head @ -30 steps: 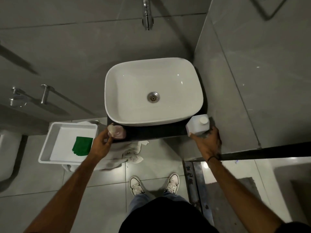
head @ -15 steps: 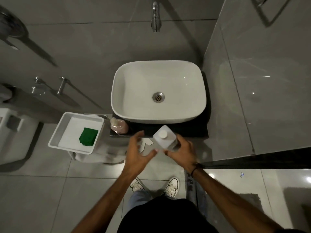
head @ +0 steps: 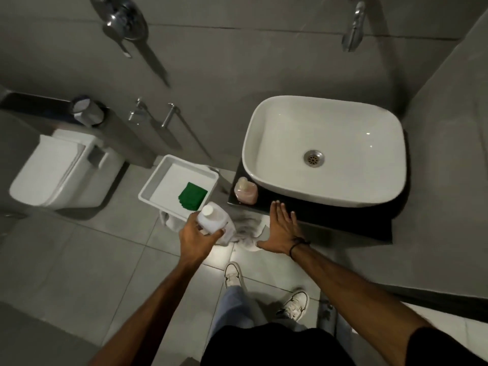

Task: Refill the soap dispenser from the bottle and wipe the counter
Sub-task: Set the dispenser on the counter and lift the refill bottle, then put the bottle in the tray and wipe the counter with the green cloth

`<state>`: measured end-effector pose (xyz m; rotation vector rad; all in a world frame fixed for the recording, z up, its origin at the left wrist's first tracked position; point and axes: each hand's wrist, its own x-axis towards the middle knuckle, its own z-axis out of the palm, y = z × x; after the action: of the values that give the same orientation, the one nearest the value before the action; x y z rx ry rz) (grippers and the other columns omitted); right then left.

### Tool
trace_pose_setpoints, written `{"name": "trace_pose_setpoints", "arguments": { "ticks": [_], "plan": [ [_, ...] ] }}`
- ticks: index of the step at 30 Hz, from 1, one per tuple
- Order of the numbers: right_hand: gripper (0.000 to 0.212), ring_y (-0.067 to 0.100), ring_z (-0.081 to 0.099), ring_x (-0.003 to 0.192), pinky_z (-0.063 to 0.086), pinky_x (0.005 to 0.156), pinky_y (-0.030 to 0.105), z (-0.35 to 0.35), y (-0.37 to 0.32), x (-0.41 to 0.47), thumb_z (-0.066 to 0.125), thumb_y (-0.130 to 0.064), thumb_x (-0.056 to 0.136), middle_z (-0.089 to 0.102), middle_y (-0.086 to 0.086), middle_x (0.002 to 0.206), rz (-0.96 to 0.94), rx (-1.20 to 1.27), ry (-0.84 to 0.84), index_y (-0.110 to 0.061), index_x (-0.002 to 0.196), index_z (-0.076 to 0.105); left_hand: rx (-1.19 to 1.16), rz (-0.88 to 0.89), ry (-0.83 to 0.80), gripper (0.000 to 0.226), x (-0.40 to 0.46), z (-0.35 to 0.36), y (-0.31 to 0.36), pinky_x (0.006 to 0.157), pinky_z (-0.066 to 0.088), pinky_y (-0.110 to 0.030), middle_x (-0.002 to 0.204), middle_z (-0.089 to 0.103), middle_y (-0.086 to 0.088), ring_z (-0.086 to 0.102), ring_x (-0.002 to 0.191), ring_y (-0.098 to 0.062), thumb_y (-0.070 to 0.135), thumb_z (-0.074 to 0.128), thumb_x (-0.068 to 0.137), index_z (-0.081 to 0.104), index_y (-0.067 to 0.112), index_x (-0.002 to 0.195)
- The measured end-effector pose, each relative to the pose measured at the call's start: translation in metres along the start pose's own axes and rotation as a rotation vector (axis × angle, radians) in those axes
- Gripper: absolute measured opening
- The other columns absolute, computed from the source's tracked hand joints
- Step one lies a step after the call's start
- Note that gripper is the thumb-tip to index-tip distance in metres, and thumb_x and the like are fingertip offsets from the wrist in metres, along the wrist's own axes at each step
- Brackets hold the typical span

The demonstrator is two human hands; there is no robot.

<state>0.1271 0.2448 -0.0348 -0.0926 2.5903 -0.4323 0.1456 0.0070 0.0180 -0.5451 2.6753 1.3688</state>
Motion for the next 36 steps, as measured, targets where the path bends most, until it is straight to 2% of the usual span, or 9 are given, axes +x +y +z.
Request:
{"name": "trace_pose_setpoints", "arguments": {
  "ticks": [6,8,13,16,21,25,28,32,36],
  "plan": [
    [0.143,0.032,-0.025,0.151,-0.007,0.122,0.056,0.036,-0.017,0.032,0.062,-0.083,0.065,-0.030,0.016,0.162,0.161,-0.042,-0.053,-0.005,0.155,-0.018,0.030,-0.170,0.126,0.074,0.115,-0.076,-0.057,0.089,0.059,-0.044,0.121,0.066,-0.012,0.066,0.107,-0.033,0.023,0.095,0.064,0.056,0.010,0.125],
    [0.145,0.034,-0.024,0.151,-0.006,0.121,0.058,0.048,-0.018,0.035,0.065,-0.082,0.063,-0.027,0.018,0.163,0.186,-0.065,-0.003,-0.003,0.155,-0.015,0.077,-0.196,0.151,0.076,0.160,-0.093,-0.075,0.093,0.057,-0.050,0.121,0.064,-0.013,0.064,0.109,-0.035,0.026,0.095,0.062,0.053,0.011,0.124],
    [0.144,0.040,-0.009,0.153,-0.002,0.118,0.062,0.070,-0.018,0.046,0.073,-0.077,0.057,-0.011,0.022,0.166,0.243,-0.160,0.039,0.001,0.157,0.003,0.126,-0.225,0.131,0.075,0.256,-0.101,-0.111,0.097,0.055,-0.048,0.122,0.062,-0.016,0.062,0.111,-0.033,0.023,0.094,0.063,0.050,0.008,0.122],
    [0.143,0.040,-0.010,0.153,0.001,0.119,0.063,0.077,-0.022,0.050,0.075,-0.073,0.059,-0.012,0.023,0.165,0.296,-0.192,0.043,0.001,0.156,0.001,0.103,-0.262,0.138,0.073,0.291,-0.093,-0.126,0.099,0.054,-0.046,0.123,0.063,-0.015,0.062,0.108,-0.030,0.020,0.094,0.064,0.051,0.006,0.121],
    [0.143,0.039,-0.011,0.153,0.005,0.120,0.064,0.078,-0.030,0.053,0.080,-0.065,0.060,-0.013,0.022,0.165,0.361,-0.172,0.038,0.001,0.157,-0.002,0.002,-0.338,0.137,0.073,0.306,-0.074,-0.156,0.100,0.052,-0.048,0.128,0.060,-0.016,0.061,0.116,-0.036,0.013,0.089,0.068,0.048,0.007,0.128],
    [0.143,0.040,-0.011,0.153,0.009,0.120,0.066,0.075,-0.035,0.054,0.079,-0.065,0.062,-0.012,0.023,0.165,0.400,-0.178,0.019,0.001,0.157,-0.005,-0.215,-0.584,0.210,0.073,0.305,-0.052,-0.170,0.103,0.049,-0.047,0.149,0.045,-0.016,0.051,0.129,-0.035,0.014,0.071,0.088,0.032,0.018,0.149],
    [0.143,0.041,-0.007,0.153,0.013,0.120,0.066,0.074,-0.036,0.054,0.081,-0.063,0.062,-0.008,0.024,0.165,0.402,-0.168,0.029,0.000,0.156,-0.007,-0.230,-0.756,0.135,0.069,0.296,-0.027,-0.173,0.103,0.049,-0.039,0.140,0.053,-0.013,0.057,0.120,-0.030,0.012,0.079,0.083,0.041,0.015,0.141],
    [0.141,0.040,-0.007,0.153,0.013,0.121,0.063,0.073,-0.036,0.053,0.078,-0.062,0.065,-0.009,0.024,0.165,0.412,-0.203,0.028,-0.001,0.155,-0.011,-0.168,-0.742,-0.039,0.065,0.300,0.004,-0.175,0.109,0.047,-0.044,0.135,0.058,-0.009,0.057,0.123,-0.031,0.018,0.081,0.082,0.048,0.011,0.137],
    [0.136,0.042,-0.009,0.153,0.014,0.120,0.064,0.075,-0.034,0.053,0.073,-0.064,0.068,-0.011,0.026,0.165,0.408,-0.255,0.018,0.001,0.155,-0.010,-0.093,-0.720,-0.077,0.085,0.318,0.030,-0.189,0.106,0.051,-0.044,0.133,0.058,-0.011,0.060,0.119,-0.032,0.027,0.093,0.063,0.050,0.007,0.134]
  ]
}}
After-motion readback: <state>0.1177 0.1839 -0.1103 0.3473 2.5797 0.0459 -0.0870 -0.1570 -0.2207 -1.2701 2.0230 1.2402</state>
